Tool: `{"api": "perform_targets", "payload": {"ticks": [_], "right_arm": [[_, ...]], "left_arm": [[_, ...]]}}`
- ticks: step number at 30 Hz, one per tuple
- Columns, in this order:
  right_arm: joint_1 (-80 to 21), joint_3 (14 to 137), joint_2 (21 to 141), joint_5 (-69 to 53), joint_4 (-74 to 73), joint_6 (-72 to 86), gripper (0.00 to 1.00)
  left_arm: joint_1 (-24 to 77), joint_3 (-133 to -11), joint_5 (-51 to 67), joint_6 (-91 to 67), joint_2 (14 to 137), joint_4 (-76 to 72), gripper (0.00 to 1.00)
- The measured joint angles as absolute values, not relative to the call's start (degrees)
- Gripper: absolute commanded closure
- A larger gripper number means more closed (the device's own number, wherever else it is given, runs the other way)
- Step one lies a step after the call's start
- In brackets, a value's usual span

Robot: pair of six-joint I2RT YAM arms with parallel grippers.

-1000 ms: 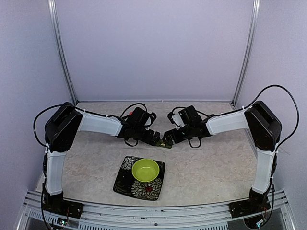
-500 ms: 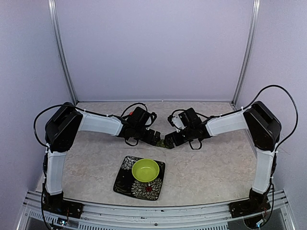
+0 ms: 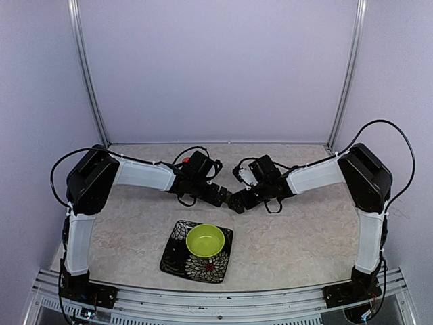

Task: Sort the pills into containers
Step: Close the lid of the pill container on the pill container.

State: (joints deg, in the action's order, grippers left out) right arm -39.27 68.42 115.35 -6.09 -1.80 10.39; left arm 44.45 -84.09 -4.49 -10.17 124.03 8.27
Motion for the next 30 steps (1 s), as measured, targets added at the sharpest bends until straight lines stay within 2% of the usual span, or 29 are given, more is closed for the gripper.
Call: {"api": "perform_targets", "payload": {"ticks": [21,30], "right_arm": [[-36.7,67.9,111.5,-9.6,-6.4,6.5,0.0],[-36.7,63.2,110.1,-8.7,-6.2,4.7,0.0]], "left_arm": [[44.2,-84.2,-5.7,-11.0,124.0,10.1,0.01],[43.6,-83.8,-6.5,-12.3,120.3,10.2,0.01]]}}
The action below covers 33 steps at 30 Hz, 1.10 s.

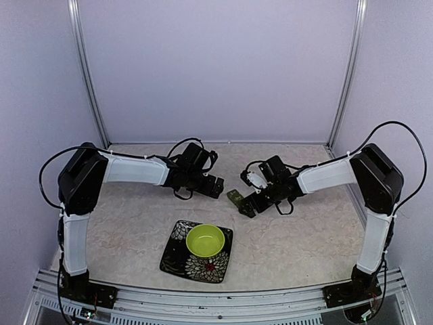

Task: Sort the pills into containers
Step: Close the lid of the pill container on the pill container, then position the pill container at the center of the board.

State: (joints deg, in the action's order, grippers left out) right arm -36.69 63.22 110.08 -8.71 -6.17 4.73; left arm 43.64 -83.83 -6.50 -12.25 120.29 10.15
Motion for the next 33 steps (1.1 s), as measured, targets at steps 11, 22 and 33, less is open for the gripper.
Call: {"api": "perform_targets", "payload": {"ticks": [11,22,33], "right_arm": [[-36.7,63.2,110.1,-2.0,-6.6,5.2,0.0],[-36.5,72.2,117.2,2.2,-6.7,5.2,0.0],[-34.3,82.7,124.1,4.4,-7.5,2.3,0.0]], "left_arm": [[43.9,-83.1,-7.5,-13.1,114.2,10.0,0.01],[44.7,-75.8,-9.7,-14.0,105.9,9.9,0.01],[44.8,-70.1,-12.6,-15.0,97.6,9.8,0.01]]}}
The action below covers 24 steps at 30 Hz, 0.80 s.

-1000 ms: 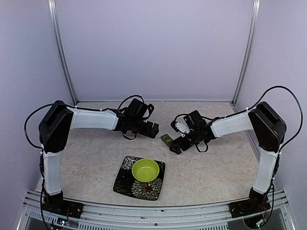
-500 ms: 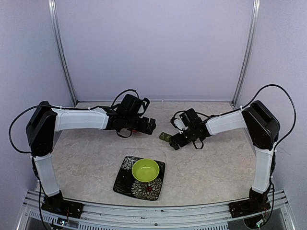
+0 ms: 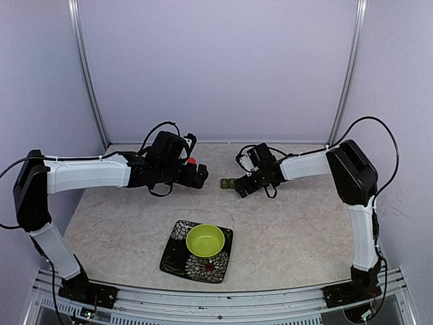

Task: Sort the pills into containers
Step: Position the pill container at the center of the board, then reset both arms

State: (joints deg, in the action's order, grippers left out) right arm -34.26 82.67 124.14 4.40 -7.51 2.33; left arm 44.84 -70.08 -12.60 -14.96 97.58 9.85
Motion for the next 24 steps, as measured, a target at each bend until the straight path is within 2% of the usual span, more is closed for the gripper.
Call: {"api": "perform_targets", "payload": {"ticks": [12,16,24], "right_arm": [[-33.9,81.9,123.2,5.0,-8.1,0.6,0.0],[-33.9,72.9,115.6,3.6,-8.9,0.7,0.0],[-33.0,57.1,91.3,4.4,-6.3,1.1,0.0]], "left_arm": [[44.8,-65.6,-16.9,-15.7,91.0,9.8,0.01],[44.2,-63.2,-18.5,-16.4,86.1,9.8,0.01],[39.1,-52.2,-23.0,-18.7,72.3,8.2,0.01]]}}
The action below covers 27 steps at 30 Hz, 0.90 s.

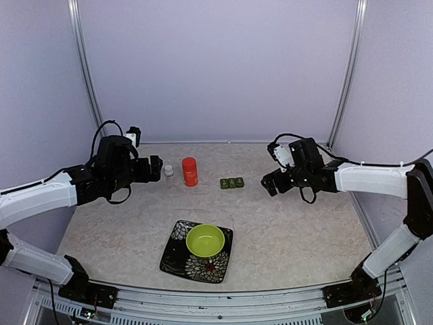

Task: Sort the pills into containers
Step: Reset both arms

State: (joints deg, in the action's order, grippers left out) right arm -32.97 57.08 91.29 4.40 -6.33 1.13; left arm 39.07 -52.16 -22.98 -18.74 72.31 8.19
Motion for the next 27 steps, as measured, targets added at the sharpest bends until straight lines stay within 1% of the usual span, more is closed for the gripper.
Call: {"api": "perform_targets", "payload": {"ticks": [7,9,13,18,27], "right_arm": [[-29.3,43.4,67.0,11.9,-1.2,3.9,0.0],[-28.8,41.9,61.5,15.5,-1.1,4.3,0.0],[-28.7,41.8,56.7,20.9,-1.8,4.8,0.0],[-28.7,41.3,55.7,26.7,-3.9,6.6,0.0],[-28.7,37.5,52.7,27.7,-4.0,7.2,0.0]], "left_arm": [[36.0,-40.8,-26.3,-18.9,58.2,4.2,0.01],[36.0,-38.9,-27.0,-18.8,55.0,3.5,0.01],[35.8,-36.9,-27.6,-18.2,49.1,3.0,0.01],[35.5,-36.9,-28.8,-17.0,45.2,3.0,0.01],[34.0,-36.9,-31.1,-14.0,43.5,3.5,0.01]]}}
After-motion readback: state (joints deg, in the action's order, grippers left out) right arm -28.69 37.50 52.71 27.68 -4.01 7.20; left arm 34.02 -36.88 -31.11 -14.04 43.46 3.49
